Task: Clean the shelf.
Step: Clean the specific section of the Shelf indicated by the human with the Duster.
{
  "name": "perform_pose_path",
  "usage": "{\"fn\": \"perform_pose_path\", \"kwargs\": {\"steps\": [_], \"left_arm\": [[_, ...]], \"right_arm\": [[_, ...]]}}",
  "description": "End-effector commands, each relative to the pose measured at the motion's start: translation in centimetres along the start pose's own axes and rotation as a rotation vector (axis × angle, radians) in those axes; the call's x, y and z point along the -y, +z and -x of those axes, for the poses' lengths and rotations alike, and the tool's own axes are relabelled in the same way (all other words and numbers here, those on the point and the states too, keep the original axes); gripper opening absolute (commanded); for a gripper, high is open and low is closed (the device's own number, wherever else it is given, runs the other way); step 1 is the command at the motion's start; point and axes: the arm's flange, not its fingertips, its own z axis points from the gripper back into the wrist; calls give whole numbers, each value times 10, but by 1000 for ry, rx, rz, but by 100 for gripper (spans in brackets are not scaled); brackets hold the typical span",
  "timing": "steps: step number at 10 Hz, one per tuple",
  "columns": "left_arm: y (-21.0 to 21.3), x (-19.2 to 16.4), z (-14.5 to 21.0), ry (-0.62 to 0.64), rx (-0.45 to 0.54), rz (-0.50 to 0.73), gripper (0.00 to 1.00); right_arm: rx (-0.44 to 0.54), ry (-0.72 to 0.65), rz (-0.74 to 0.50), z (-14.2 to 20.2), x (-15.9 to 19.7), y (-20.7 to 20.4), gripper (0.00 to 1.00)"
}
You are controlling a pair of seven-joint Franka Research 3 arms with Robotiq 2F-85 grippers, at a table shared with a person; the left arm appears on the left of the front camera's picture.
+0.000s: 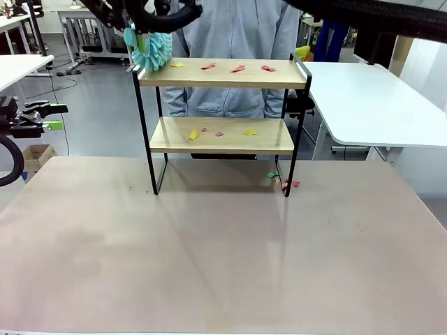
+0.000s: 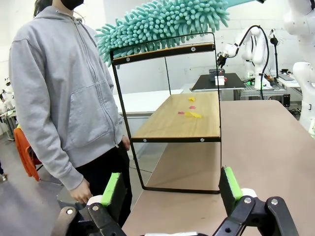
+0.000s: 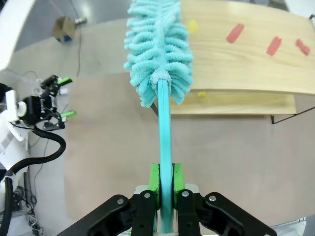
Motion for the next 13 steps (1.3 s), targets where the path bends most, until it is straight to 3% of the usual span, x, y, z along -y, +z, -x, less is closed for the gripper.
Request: {"fn": "perform_pose_path", "kwargs": {"steps": [1, 3, 4, 8, 13], "left_arm": [[-1, 1, -3, -6, -2, 4, 100], [-1, 1, -3, -6, -2, 4, 100], [-1, 1, -3, -6, -2, 4, 100], [-1, 1, -3, -6, -2, 4, 100], [-1, 1, -3, -6, -2, 4, 100]], "right_arm": [[-41, -31, 10, 5, -2, 0, 14], [-80, -24, 14, 8, 2, -5, 14], [-22, 45, -3, 5, -1, 4, 14], [-40, 8, 14, 4, 0, -7, 14], [-133, -39, 33, 17, 85, -17, 14]]}}
